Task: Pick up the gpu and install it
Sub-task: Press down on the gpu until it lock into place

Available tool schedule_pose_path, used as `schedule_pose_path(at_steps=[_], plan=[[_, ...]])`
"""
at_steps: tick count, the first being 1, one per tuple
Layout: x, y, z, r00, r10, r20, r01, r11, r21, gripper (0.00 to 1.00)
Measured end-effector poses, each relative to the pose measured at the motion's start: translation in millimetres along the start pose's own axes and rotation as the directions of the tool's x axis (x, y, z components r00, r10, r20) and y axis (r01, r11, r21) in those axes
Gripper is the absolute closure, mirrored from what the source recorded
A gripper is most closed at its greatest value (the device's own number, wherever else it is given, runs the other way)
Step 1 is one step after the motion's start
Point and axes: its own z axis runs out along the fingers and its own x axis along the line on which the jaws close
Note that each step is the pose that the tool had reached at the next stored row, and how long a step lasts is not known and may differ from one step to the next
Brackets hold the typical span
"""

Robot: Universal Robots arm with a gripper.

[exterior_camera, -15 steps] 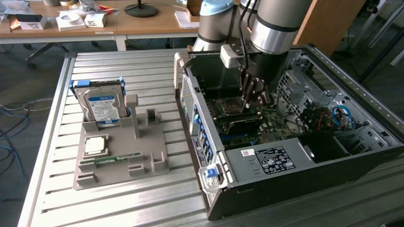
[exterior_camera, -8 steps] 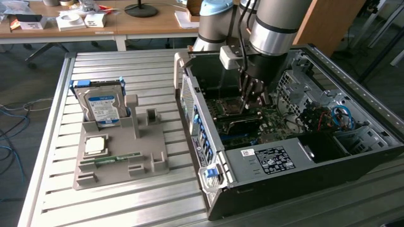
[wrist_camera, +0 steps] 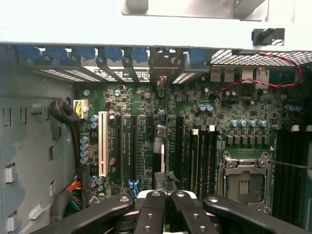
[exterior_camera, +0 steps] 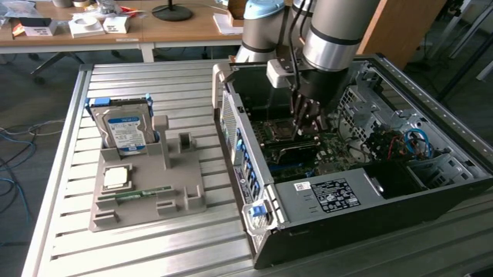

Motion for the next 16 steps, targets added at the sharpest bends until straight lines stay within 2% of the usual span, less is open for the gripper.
schedule_pose_path(at_steps=[8,16], plan=[[-5.4,5.1,1.7,1.0,0.0,0.0001,0.0,1.0,0.0014,0.89],[-5.2,8.9,9.8,1.0,0.0,0.0001,0.0,1.0,0.0032,0.89]])
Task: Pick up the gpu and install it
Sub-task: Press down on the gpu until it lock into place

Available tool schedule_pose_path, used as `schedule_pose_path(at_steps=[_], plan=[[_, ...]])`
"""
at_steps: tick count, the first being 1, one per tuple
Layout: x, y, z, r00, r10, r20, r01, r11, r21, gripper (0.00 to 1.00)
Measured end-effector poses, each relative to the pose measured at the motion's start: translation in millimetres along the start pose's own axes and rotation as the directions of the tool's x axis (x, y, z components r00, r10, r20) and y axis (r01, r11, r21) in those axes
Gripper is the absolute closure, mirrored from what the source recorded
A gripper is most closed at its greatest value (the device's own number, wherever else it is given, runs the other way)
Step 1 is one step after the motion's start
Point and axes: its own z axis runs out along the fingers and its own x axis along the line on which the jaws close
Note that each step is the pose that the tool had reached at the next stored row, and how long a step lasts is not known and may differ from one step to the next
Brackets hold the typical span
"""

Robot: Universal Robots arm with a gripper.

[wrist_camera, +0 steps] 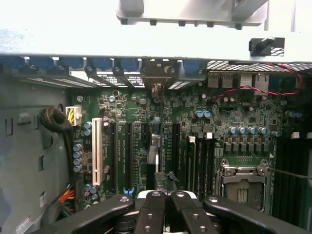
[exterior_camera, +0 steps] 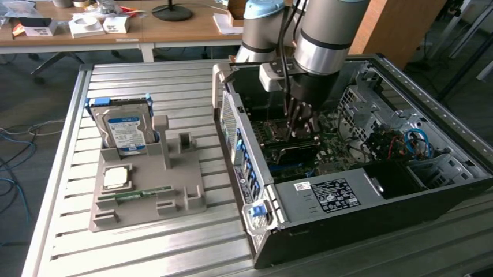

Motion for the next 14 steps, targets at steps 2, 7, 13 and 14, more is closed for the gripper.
schedule_pose_path(at_steps=[2,7,13,14], plan=[[0.0,0.1,0.2,1.0,0.0,-0.0002,0.0,1.0,-0.0001,0.89],[0.0,0.1,1.5,1.0,0.0,0.0003,0.0,1.0,0.0002,0.89],[0.2,0.6,8.5,1.0,0.0,0.0,0.0,1.0,0.0,0.89],[0.2,0.7,9.5,1.0,0.0,0.0,0.0,1.0,0.0,0.89]])
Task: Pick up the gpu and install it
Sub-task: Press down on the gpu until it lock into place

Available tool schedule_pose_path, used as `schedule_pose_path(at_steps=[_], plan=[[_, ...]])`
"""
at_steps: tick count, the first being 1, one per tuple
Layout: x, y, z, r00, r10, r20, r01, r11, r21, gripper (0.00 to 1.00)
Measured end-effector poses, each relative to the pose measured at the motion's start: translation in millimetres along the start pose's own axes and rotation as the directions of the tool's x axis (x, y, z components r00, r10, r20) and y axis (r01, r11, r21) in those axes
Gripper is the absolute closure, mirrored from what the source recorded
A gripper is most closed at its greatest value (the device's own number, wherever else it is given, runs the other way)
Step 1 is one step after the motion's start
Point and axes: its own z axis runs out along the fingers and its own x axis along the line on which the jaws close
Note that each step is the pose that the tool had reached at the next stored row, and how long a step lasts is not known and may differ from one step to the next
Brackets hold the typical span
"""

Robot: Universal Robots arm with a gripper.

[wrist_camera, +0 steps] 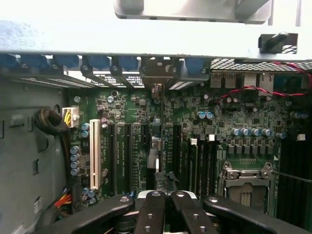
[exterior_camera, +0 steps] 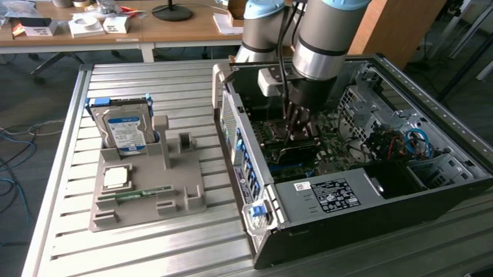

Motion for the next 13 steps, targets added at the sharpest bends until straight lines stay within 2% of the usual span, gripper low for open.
schedule_pose_path(at_steps=[4,13], plan=[[0.1,0.3,3.7,1.0,0.0,0.0,0.0,1.0,0.0,0.89],[-0.1,1.2,5.1,1.0,0.0,-0.0003,0.0,1.0,0.0,0.89]])
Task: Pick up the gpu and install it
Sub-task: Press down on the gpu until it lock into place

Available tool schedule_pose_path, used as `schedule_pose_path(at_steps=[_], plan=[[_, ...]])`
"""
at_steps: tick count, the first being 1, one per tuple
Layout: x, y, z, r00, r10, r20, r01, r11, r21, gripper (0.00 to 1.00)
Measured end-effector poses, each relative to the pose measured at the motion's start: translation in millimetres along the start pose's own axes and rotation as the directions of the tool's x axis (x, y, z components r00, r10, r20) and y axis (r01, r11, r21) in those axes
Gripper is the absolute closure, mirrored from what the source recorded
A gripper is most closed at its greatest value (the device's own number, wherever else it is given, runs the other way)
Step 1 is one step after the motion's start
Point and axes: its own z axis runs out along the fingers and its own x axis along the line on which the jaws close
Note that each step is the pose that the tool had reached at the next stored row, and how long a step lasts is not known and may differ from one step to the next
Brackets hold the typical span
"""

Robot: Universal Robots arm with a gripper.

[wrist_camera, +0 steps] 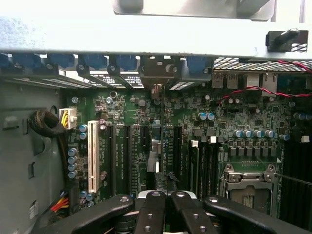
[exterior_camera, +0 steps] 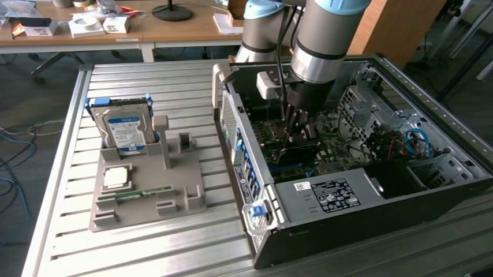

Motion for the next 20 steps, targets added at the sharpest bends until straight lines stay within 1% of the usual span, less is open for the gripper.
schedule_pose_path(at_steps=[14,20], plan=[[-1.5,0.1,0.3,1.0,0.0,0.0003,0.0,1.0,0.0,0.89],[-1.6,-2.1,0.4,1.0,0.0,0.0007,0.0,1.0,0.0,0.89]])
